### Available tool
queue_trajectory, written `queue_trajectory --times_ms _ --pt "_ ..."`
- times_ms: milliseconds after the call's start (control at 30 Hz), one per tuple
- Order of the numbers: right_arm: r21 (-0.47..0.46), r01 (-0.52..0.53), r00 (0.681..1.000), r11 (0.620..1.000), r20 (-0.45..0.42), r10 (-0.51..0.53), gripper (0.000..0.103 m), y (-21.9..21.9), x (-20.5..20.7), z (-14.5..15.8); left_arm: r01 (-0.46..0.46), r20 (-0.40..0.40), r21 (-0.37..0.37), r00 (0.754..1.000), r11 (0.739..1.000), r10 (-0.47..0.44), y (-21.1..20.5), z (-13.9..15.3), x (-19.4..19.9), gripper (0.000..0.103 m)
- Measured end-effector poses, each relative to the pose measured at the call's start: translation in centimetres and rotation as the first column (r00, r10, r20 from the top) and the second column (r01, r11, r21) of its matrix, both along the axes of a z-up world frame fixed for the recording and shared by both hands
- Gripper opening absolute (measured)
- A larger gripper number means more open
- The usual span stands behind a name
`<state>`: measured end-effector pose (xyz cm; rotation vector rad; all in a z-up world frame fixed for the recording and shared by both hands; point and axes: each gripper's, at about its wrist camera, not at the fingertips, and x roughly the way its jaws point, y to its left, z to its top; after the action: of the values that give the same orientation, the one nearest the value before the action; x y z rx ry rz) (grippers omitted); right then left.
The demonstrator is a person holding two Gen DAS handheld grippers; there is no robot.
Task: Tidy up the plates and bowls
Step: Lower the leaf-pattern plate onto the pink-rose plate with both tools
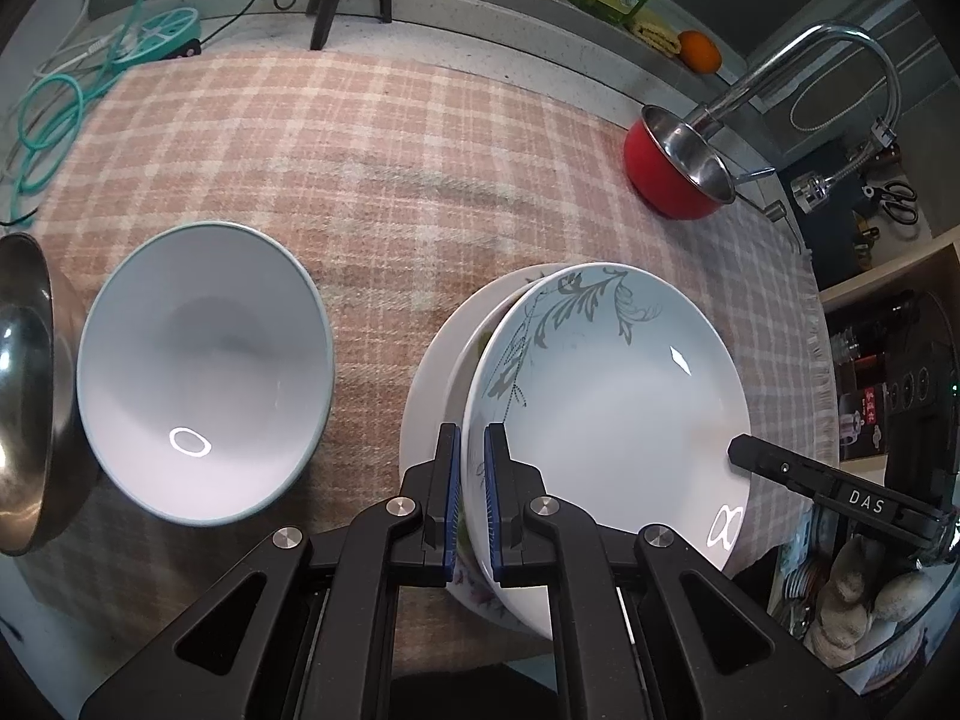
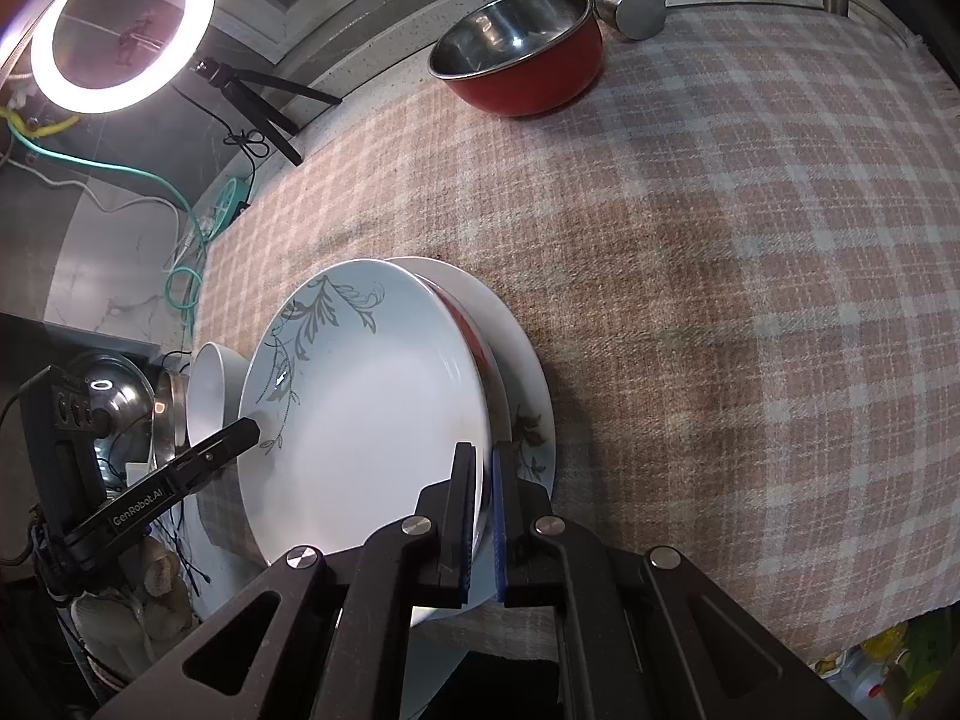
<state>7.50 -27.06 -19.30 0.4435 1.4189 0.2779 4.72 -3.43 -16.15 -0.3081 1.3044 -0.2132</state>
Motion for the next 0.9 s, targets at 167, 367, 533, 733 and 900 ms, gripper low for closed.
queue_trajectory --times_ms 167,367,533,733,900 --pt "-0.003 -0.005 1.000 1.000 -0.002 0.005 0.005 0.44 0.10 -0.15 -0.004 -0.003 0.001 1.000 1.000 0.004 0.20 -0.21 -0.04 0.006" --pt "-0.006 -0.009 1.000 1.000 -0.004 0.009 0.005 0.59 0.25 -0.36 -0.005 -0.008 0.006 1.000 1.000 0.005 0.24 -0.46 0.05 0.006" --pt "-0.008 -0.010 1.000 1.000 -0.007 0.010 0.005 0.52 0.44 -0.65 -0.002 -0.010 0.007 1.000 1.000 0.002 0.17 -0.57 0.16 0.006" --pt "-0.008 -0.014 1.000 1.000 -0.005 0.014 0.005 0.47 0.61 -0.80 0.001 -0.008 0.011 1.000 1.000 0.000 0.12 -0.59 0.31 0.006" --pt "-0.011 -0.016 1.000 1.000 -0.002 0.016 0.005 0.43 0.62 -0.82 0.001 -0.010 0.010 1.000 1.000 -0.001 0.11 -0.66 0.36 0.006"
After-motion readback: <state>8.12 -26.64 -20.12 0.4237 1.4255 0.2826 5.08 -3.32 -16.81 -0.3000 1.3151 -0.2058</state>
